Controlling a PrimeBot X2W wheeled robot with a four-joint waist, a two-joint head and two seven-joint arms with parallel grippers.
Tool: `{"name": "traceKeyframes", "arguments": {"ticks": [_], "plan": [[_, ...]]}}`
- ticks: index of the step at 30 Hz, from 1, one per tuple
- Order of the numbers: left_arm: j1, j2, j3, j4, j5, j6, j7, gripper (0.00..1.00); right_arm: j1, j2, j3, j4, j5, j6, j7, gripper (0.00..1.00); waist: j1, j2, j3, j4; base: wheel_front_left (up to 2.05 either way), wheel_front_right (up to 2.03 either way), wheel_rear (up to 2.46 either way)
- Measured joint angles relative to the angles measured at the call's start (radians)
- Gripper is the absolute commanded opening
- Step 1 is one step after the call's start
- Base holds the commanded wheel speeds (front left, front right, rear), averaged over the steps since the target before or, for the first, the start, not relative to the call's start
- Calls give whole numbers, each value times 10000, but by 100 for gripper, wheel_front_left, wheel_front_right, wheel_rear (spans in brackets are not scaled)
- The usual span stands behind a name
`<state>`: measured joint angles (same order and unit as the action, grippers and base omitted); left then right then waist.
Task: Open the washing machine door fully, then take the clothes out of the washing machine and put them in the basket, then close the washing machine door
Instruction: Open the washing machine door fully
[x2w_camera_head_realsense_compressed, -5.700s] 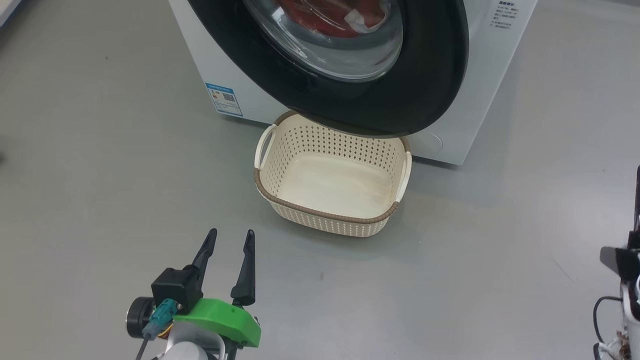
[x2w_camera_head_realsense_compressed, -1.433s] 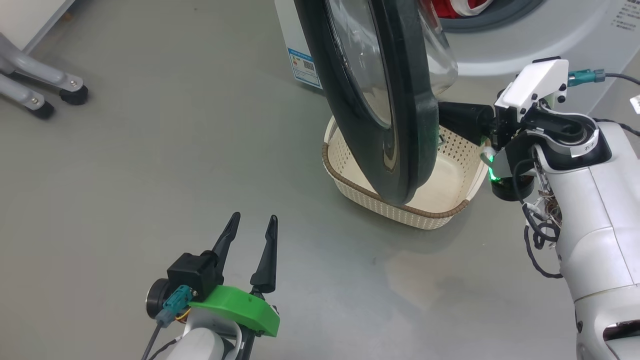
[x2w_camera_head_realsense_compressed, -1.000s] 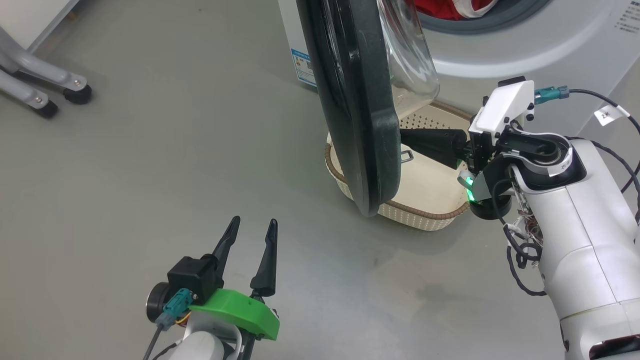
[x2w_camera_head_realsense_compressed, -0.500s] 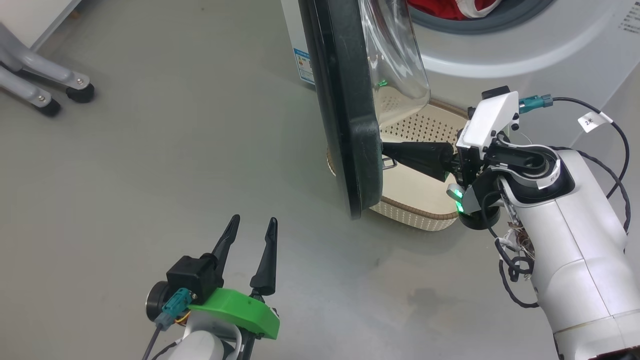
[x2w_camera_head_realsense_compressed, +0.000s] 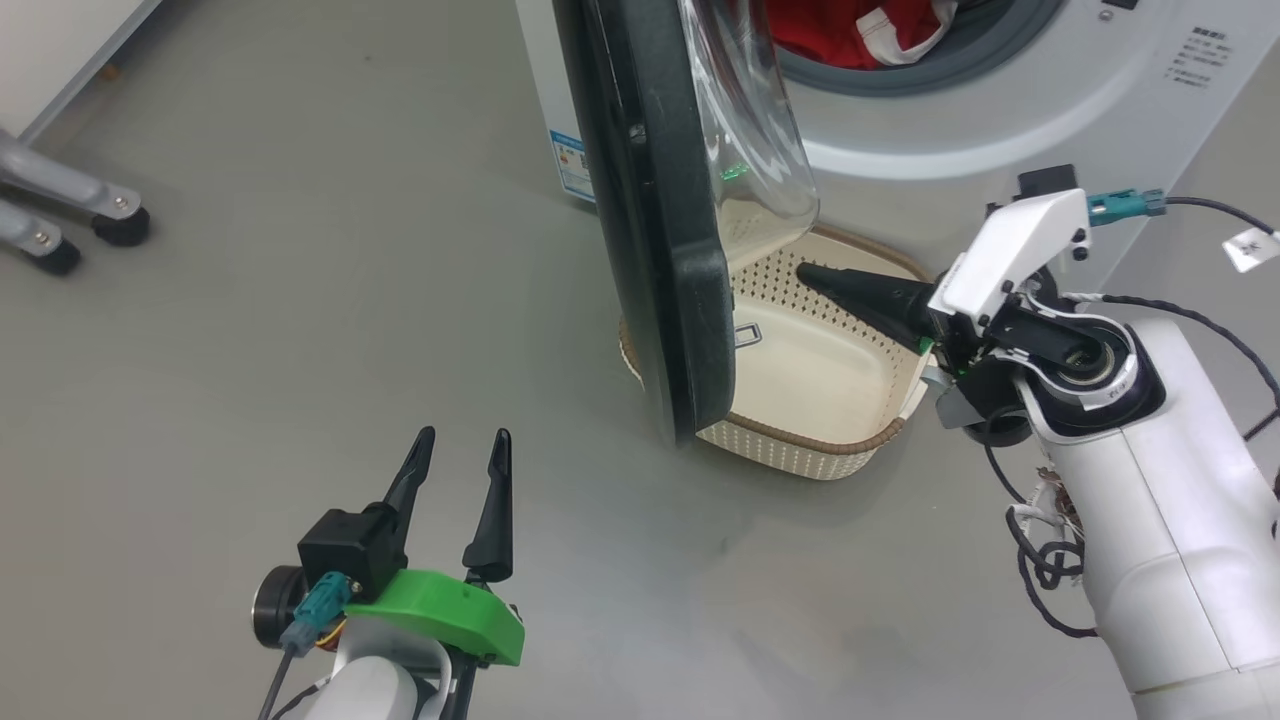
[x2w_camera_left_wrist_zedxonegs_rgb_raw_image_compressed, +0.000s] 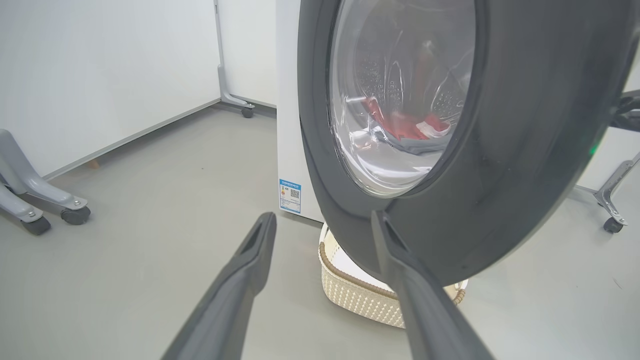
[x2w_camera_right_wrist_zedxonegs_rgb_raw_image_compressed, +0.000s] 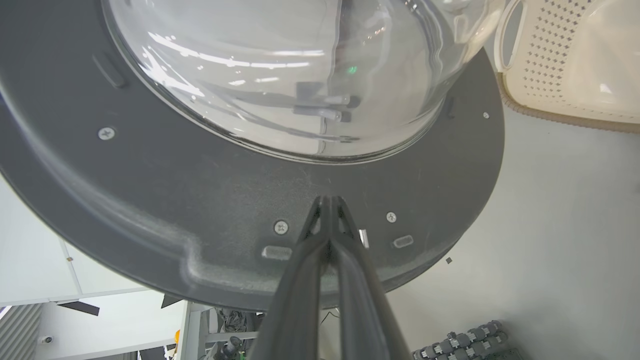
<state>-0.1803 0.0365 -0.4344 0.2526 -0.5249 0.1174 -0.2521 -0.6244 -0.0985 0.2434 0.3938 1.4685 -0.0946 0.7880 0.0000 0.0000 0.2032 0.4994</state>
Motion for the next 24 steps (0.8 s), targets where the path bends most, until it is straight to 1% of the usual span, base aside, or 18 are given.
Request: {"name": "traceKeyframes", "arguments": {"ticks": [4, 5, 6, 7, 12, 13, 15, 16, 21, 24], "plan": [[2, 0, 313, 169, 180, 8, 0, 100, 362, -564, 104, -326, -988, 658, -817, 0, 0, 0, -276, -293, 0, 0, 0], [10, 4, 495, 257, 282, 8, 0, 100, 599, -840, 330, -472, -1580, 989, -1175, 0, 0, 0, -421, -474, 0, 0, 0], [22, 6, 558, 293, 328, 6, 0, 100, 742, -959, 472, -550, -1918, 1145, -1367, 0, 0, 0, -497, -577, 0, 0, 0], [109, 10, 717, 336, 353, 2, 0, 100, 1051, -1168, 663, -675, -2512, 1411, -1770, 0, 0, 0, -646, -791, 0, 0, 0], [457, 92, 1114, 508, 353, -10, 0, 100, 1821, -1544, 773, -993, -3532, 1730, -2861, 0, 0, 0, -1018, -1407, 0, 0, 0], [457, 92, 1114, 508, 353, -10, 0, 100, 1821, -1544, 773, -993, -3532, 1730, -2861, 0, 0, 0, -1018, -1407, 0, 0, 0], [498, 148, 1319, 535, 355, -10, 0, 100, 2085, -1710, 859, -1164, -4010, 1760, -3304, 0, 0, 0, -1159, -1677, 0, 0, 0], [575, 198, 1534, 533, 357, -10, 0, 100, 2357, -1877, 865, -1302, -4408, 1820, -3791, 0, 0, 0, -1291, -1954, 0, 0, 0], [876, 336, 2019, 518, 439, -12, 0, 100, 3040, -2558, 1055, -1584, -5797, 1904, -4984, 0, 0, 0, -1587, -2664, 0, 0, 0], [1014, 372, 2251, 449, 520, -12, 0, 100, 3481, -2740, 1147, -1831, -6339, 1904, -5620, 0, 0, 0, -1737, -3095, 0, 0, 0]]}}
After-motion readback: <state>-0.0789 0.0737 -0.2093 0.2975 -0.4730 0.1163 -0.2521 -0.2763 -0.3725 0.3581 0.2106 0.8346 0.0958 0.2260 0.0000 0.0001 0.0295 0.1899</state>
